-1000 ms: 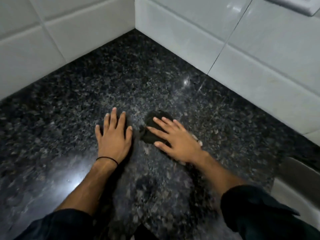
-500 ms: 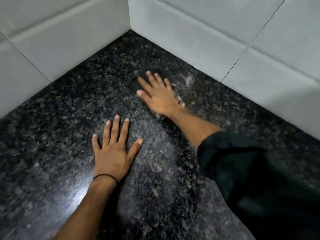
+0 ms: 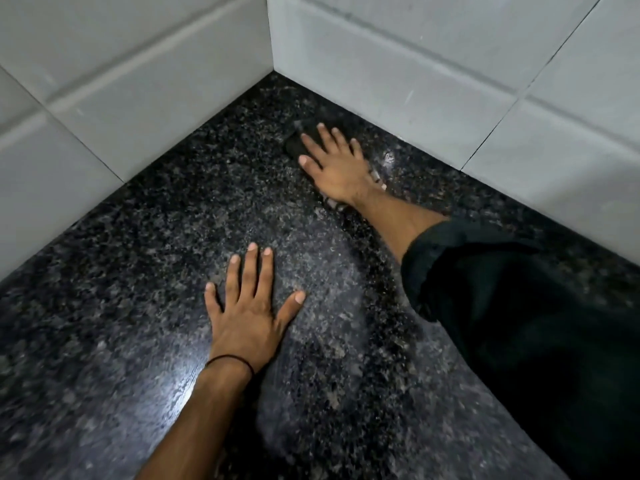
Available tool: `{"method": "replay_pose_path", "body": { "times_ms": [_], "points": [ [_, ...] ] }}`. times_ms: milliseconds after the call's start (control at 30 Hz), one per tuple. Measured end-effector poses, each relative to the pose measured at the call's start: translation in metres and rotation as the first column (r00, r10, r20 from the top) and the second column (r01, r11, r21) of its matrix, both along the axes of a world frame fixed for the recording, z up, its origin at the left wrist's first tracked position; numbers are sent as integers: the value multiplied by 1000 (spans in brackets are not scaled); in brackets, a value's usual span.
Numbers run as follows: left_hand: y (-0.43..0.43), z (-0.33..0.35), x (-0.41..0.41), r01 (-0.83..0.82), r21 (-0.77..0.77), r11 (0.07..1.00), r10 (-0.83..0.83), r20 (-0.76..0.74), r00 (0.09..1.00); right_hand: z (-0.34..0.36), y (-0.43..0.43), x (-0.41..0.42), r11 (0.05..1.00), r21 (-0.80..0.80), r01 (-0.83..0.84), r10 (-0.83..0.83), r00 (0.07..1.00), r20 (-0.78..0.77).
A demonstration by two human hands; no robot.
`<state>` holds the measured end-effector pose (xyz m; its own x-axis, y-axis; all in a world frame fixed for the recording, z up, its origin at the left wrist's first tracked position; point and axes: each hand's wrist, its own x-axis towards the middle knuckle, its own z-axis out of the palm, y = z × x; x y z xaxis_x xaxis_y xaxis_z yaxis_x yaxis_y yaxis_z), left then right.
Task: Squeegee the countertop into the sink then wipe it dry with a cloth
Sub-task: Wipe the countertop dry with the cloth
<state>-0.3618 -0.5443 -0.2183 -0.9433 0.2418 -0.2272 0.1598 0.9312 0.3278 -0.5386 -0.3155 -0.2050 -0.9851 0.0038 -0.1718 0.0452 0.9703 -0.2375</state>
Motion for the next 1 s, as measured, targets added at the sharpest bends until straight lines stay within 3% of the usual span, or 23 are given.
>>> {"method": "replay_pose_path", "body": {
  "times_ms": [200, 333, 400, 467, 533, 600, 667, 767, 833, 900, 967, 1000],
  "points": [
    [-10, 6, -9, 71, 47, 996, -77, 136, 988, -7, -28, 167, 930, 61, -361, 365, 927, -83],
    [-16, 13, -11, 118, 97, 988, -135, 196, 971, 8, 53, 208, 795, 114, -595, 599, 801, -1],
    [-15, 15, -11, 118, 95, 988, -135, 198, 971, 9, 104, 192, 870, 137, -475, 477, 879, 14],
    [-13, 16, -10, 107, 104, 989, -125, 190, 974, 9, 135, 179, 988, 123, -90, 96, 994, -43],
    [-13, 16, -9, 89, 115, 989, -109, 180, 978, 5, 130, 171, 947, 80, 312, -308, 950, -56],
    [-13, 17, -8, 75, 125, 989, -97, 180, 979, 3, 92, 174, 897, 61, 438, -437, 899, -33],
    [-13, 19, -5, 57, 156, 986, -82, 163, 983, -1, 47, 197, 939, 49, 341, -338, 939, -58],
    [-12, 22, 12, 39, 194, 980, -46, 34, 998, -2, -6, 272, 998, 64, 3, 3, 996, -92],
    [-10, 26, 43, 30, 206, 978, -13, -83, 996, 1, -15, 337, 964, 69, -259, 263, 963, -66],
    [-9, 31, 88, 20, 226, 974, 12, -141, 990, 5, 15, 374, 905, 88, -417, 421, 906, -37],
    [-12, 34, 142, 35, 218, 975, -7, -128, 992, 1, 64, 384, 930, 162, -330, 344, 937, -64],
    [-14, 35, 168, 53, 200, 978, -32, -109, 994, -2, 89, 384, 967, 187, -175, 194, 977, -91]
  ]
}}
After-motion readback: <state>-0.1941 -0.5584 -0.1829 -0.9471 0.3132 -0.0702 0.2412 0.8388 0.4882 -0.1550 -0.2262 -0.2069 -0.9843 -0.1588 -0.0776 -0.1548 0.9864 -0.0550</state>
